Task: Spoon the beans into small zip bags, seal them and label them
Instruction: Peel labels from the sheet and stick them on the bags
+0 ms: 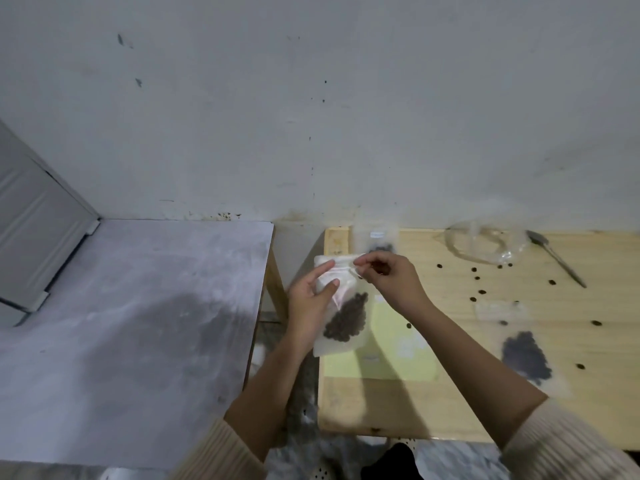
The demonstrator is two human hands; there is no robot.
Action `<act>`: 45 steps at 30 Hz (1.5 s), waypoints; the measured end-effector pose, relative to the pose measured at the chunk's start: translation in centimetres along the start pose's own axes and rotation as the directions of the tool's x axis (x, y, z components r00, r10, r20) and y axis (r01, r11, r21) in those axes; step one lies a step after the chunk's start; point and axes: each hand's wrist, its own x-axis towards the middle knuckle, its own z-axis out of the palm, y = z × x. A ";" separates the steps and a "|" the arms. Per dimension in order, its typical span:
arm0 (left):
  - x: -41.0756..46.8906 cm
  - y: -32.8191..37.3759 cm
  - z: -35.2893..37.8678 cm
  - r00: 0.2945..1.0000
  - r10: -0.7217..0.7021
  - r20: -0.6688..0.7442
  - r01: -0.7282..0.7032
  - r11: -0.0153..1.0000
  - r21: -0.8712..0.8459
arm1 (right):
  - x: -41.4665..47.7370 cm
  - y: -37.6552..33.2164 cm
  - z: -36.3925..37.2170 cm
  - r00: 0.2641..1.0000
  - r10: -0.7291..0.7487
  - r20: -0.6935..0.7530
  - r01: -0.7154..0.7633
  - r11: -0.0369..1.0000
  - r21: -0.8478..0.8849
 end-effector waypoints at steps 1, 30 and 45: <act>0.1 0.2 0.4 1.000 -0.003 0.009 0.003 1.000 -0.011 | 0.0 -0.2 -0.2 1.000 0.010 -0.019 -0.010 1.000 0.013; -0.1 1.2 5.7 1.000 -0.028 0.007 0.028 0.993 -0.114 | -1.0 -0.3 -2.1 0.959 0.115 -0.259 -0.104 0.993 0.055; 3.4 0.6 6.7 0.998 0.012 -0.062 -0.019 0.994 -0.105 | 2.7 1.2 -3.8 0.951 0.145 -0.272 -0.149 0.989 0.006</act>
